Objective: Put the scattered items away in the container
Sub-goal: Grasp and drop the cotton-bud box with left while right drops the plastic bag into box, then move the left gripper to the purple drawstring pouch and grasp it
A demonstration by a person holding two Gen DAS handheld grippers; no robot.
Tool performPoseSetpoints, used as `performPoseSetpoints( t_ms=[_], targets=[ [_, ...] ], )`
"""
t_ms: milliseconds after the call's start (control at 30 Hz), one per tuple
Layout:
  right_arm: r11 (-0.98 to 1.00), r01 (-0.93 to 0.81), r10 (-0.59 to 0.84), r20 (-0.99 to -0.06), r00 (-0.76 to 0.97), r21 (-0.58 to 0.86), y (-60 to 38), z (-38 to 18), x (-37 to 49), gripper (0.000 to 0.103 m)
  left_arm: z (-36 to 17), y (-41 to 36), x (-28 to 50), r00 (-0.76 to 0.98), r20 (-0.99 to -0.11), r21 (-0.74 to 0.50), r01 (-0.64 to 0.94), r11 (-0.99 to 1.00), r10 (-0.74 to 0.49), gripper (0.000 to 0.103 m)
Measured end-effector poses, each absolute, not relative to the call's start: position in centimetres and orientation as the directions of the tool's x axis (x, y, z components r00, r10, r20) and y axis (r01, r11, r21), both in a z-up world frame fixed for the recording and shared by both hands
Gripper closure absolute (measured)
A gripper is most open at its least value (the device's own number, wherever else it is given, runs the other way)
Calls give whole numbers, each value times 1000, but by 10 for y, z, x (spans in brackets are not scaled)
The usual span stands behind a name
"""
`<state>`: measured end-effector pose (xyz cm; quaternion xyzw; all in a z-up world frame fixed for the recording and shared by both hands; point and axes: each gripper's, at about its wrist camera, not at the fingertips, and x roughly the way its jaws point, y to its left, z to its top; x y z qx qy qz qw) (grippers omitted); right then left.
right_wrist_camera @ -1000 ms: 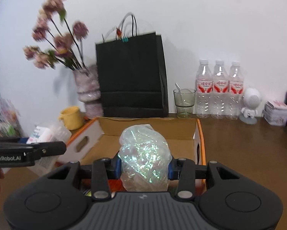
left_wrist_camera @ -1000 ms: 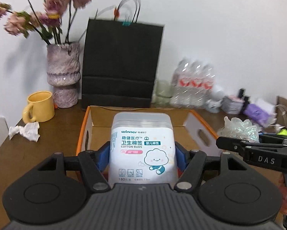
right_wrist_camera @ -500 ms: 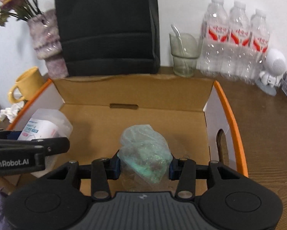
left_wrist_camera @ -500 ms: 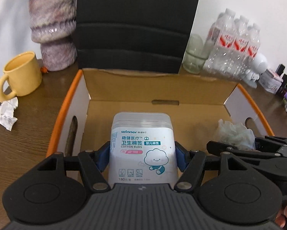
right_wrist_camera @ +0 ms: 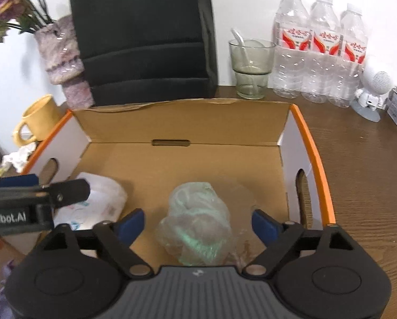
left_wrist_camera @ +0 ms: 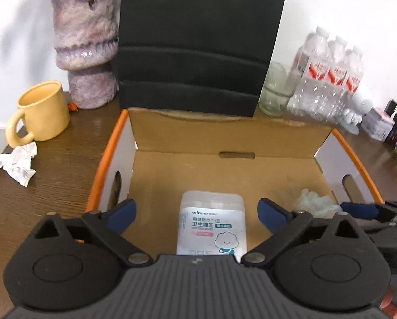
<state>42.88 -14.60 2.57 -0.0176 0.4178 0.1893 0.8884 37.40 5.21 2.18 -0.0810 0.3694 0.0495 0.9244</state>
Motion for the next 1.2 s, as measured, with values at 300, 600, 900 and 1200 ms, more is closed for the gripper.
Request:
performPoseSetpoints(
  t_ms=[300,600,900,1200],
  targets=[
    [907,-389,392,-670,631,165,-171,58,375,10,51,53,312,816,-578,-135,-115,984,16,0],
    [914,-398,375,-537,756,78,-249,71,263,1,41,61,196,893,-450,-94,-54,994,7,0],
    [948,-317,284,-547,787,36,-299,26,190,0,3,57,132,895,-445,-85,-66,994,21,0],
    [971,-233,225,-577,785,62,-322,-8,170,0,-23,41,119,876,-483,-94,-71,993,17,0]
  ],
)
